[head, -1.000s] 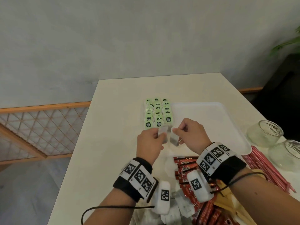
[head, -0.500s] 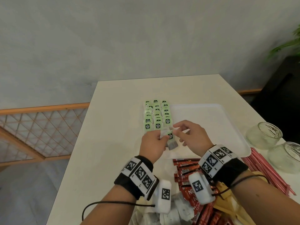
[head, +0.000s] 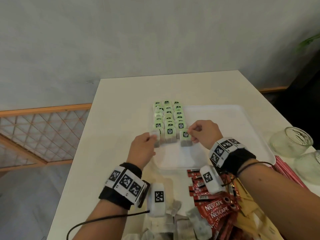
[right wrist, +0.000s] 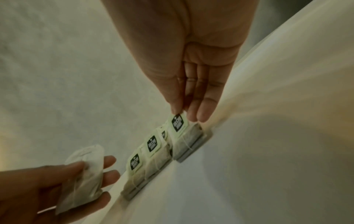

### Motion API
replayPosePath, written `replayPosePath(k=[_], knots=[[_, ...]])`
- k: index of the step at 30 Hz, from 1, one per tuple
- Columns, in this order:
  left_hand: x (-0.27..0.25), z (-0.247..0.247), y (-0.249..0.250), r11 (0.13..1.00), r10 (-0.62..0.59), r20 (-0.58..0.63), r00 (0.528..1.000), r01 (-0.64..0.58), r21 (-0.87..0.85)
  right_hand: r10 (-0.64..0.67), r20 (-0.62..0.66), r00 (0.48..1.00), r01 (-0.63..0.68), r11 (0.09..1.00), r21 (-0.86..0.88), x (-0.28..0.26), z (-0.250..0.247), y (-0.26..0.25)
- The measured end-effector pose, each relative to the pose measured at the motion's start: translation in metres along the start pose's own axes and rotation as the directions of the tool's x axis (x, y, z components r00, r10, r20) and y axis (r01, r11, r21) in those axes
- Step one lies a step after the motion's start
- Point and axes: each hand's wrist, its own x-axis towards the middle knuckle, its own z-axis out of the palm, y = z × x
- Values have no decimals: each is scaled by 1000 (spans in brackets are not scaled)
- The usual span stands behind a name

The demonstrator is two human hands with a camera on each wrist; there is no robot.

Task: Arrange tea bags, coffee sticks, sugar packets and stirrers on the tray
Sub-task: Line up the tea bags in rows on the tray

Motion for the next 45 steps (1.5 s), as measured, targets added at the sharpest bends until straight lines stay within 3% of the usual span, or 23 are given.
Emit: replayPosePath(k=[8, 16, 23, 25, 29, 34, 38, 40, 42, 45], knots=[[5, -13, -6, 1000, -7, 27, 1000, 8, -19, -33, -24, 999, 33, 999, -25, 17, 10, -8], [-4, -9, -1, 998, 27, 50, 998, -24, -63, -62, -84, 995, 61, 998, -3, 0, 6, -12], [-19, 5, 13, 993, 113, 90, 989, -115, 13, -147, 143, 979, 132, 985, 110, -38, 16, -39], [-24, 8, 16, 986, 149, 71, 986, -153, 65, -149, 150, 977, 135, 986, 100, -44, 18, -41], [-32, 11, 21, 951, 230, -81, 970, -207, 229, -108, 69, 992, 102, 991, 83, -50, 17, -44], [-42, 14, 31, 957, 203, 49, 978, -208, 200, -127, 66, 990, 121, 989, 80, -62, 15, -60], [-40, 11, 32, 955, 243, 6, 970, -241, 174, -161, 125, 979, 147, 983, 113, -67, 14, -70], [-36, 6, 30, 971, 217, -19, 976, -214, 112, -182, 70, 981, 178, 982, 65, -62, 12, -67], [-36, 2, 28, 984, 171, 3, 985, -171, 48, -224, 44, 974, 225, 974, -2, -57, 12, -61], [-36, 0, 22, 991, 126, 66, 990, -129, 35, -255, 119, 960, 261, 965, -35, -52, 20, -54]])
